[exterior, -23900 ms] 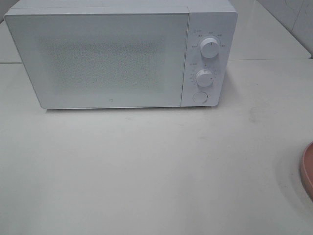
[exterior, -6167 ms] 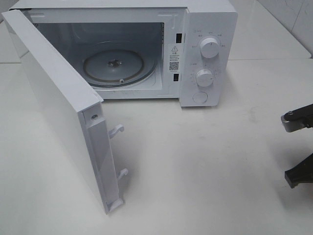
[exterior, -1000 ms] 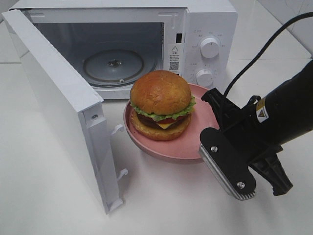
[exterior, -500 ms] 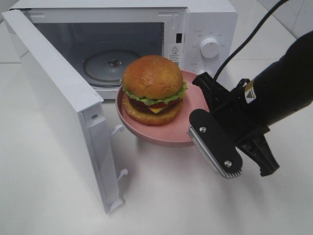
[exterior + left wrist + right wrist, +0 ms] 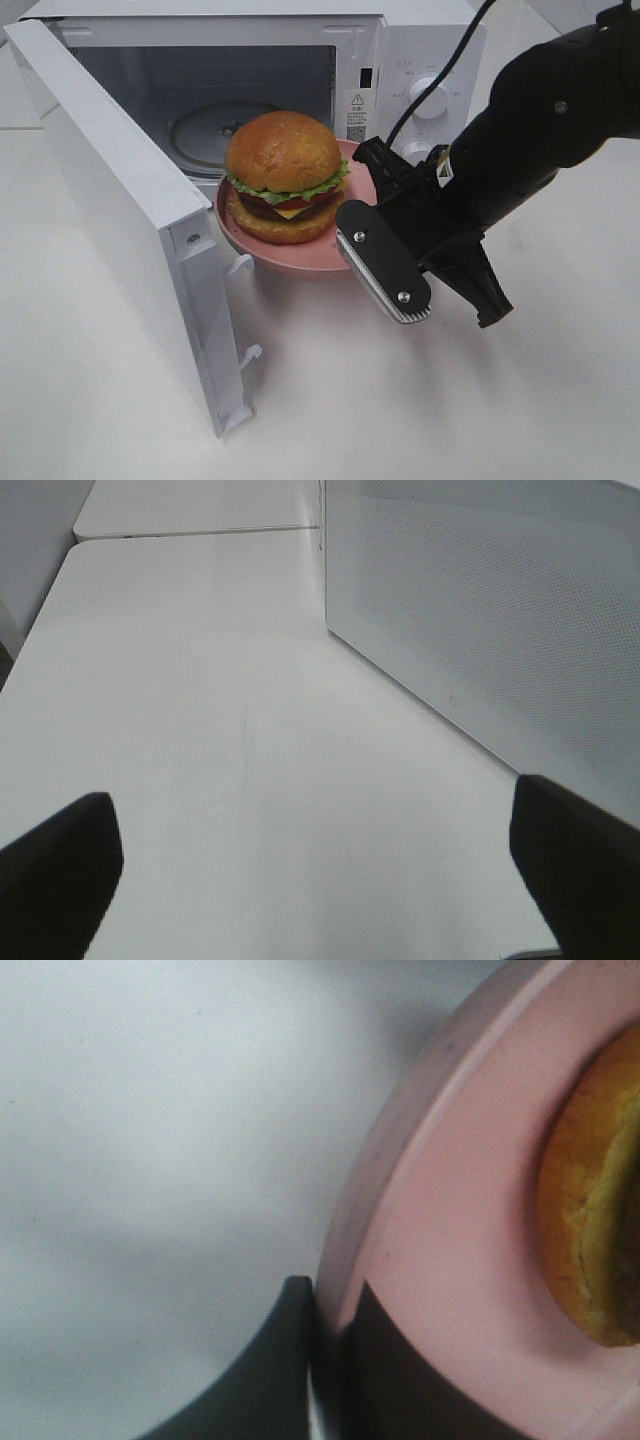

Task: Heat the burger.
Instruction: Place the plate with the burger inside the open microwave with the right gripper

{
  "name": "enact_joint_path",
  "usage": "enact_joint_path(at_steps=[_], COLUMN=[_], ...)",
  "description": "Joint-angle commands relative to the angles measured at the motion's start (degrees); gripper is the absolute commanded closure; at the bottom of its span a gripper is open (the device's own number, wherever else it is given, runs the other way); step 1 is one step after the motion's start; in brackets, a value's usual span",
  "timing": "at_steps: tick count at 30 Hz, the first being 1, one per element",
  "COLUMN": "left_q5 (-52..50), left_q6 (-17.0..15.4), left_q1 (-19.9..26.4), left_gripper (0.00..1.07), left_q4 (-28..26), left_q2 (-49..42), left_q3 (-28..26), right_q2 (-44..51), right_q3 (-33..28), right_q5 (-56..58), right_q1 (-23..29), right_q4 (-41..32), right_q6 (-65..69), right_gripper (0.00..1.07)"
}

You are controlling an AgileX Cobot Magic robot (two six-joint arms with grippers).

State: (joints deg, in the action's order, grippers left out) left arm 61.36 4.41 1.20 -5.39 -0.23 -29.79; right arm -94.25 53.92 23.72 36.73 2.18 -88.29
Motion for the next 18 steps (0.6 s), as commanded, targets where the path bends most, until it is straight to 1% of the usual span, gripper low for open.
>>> enact_joint_path(at_steps=[1,5,17,18], left_q5=[-0.2,-0.2,-0.2,-0.2], left_q6=[-0.1,-0.1,-0.1,-0.1], left_q1=[0.1,0.1,0.1,0.1], left_gripper=[0.09,0.09,0.09,0.09], left_q4=[0.0,0.0,0.0,0.0], left_q2=[-1.0,-1.0,-1.0,-1.0], left_q3=[0.2,0.2,0.2,0.2], right_q2=[-0.5,-3.1,-8.1,-9.1], right_q3=[2.2,5.4,11.2,12.4], right_q5=[-3.0,-2.9,-2.3,-1.8], right_q1=[0.7,1.4,1.4,1.4], right_q4=[1.7,2.1,2.2,2.6], right_q6=[1.3,3.2,3.4,4.0], right_gripper=[1.07,1.07,1.07,1.07])
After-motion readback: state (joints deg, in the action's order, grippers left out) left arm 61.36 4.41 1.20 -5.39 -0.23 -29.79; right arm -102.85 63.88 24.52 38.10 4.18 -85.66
